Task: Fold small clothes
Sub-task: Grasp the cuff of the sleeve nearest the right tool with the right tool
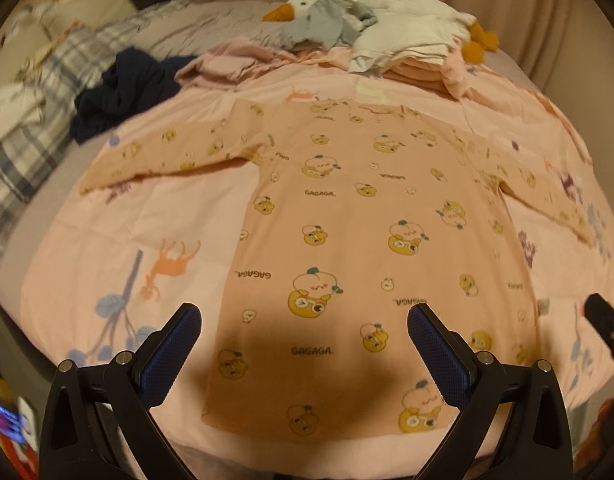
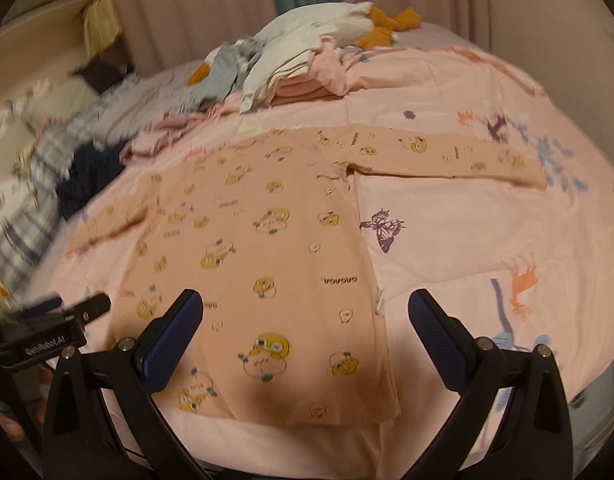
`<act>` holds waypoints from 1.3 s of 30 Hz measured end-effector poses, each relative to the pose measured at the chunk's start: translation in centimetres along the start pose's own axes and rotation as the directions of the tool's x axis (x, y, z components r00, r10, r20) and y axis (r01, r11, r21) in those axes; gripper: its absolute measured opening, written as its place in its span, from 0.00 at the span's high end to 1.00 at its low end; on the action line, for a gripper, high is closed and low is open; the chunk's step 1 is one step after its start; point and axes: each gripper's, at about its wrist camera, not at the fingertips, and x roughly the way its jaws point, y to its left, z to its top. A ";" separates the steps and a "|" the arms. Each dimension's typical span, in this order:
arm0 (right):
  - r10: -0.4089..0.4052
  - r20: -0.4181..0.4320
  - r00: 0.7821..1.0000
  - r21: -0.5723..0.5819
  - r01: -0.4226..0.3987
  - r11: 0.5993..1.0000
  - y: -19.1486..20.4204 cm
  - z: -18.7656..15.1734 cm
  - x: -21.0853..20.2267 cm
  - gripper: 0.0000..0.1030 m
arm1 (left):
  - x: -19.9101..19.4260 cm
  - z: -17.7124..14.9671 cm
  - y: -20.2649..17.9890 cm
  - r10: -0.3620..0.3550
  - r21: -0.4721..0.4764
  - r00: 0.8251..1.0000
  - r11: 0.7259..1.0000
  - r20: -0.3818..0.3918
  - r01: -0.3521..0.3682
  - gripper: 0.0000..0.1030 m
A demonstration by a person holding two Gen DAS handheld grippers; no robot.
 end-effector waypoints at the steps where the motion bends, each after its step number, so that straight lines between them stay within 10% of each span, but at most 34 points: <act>1: 0.026 -0.004 1.000 0.043 -0.026 0.999 -1.1 0.3 0.2 0.00 | 0.2 0.1 0.1 -0.009 -0.007 1.000 1.000 -0.003 0.009 0.01; 8: 0.064 0.069 0.996 0.278 -0.081 0.957 -8.5 1.7 1.5 0.00 | 1.8 1.7 1.3 -0.294 -0.146 0.955 0.944 0.040 0.297 0.01; 13: 0.132 0.123 0.984 0.525 -0.178 0.833 -16.6 2.4 3.8 0.00 | 3.7 3.6 0.4 -0.365 -0.155 0.930 0.917 0.049 0.368 0.01; 29: 0.059 0.218 0.974 0.740 -0.204 0.641 -29.5 7.8 10.5 0.15 | 8.6 6.2 -3.6 -0.355 -0.121 0.932 0.930 -0.066 0.346 0.01; 35: 0.018 0.260 0.965 0.787 -0.223 0.575 -32.4 9.6 12.4 0.32 | 10.1 7.1 -3.8 -0.333 -0.139 0.938 0.938 -0.096 0.319 0.01; 39: -0.044 0.227 0.973 0.812 -0.164 0.560 -33.4 10.5 13.1 0.67 | 10.5 7.4 -3.7 -0.324 -0.144 0.940 0.940 -0.102 0.309 0.01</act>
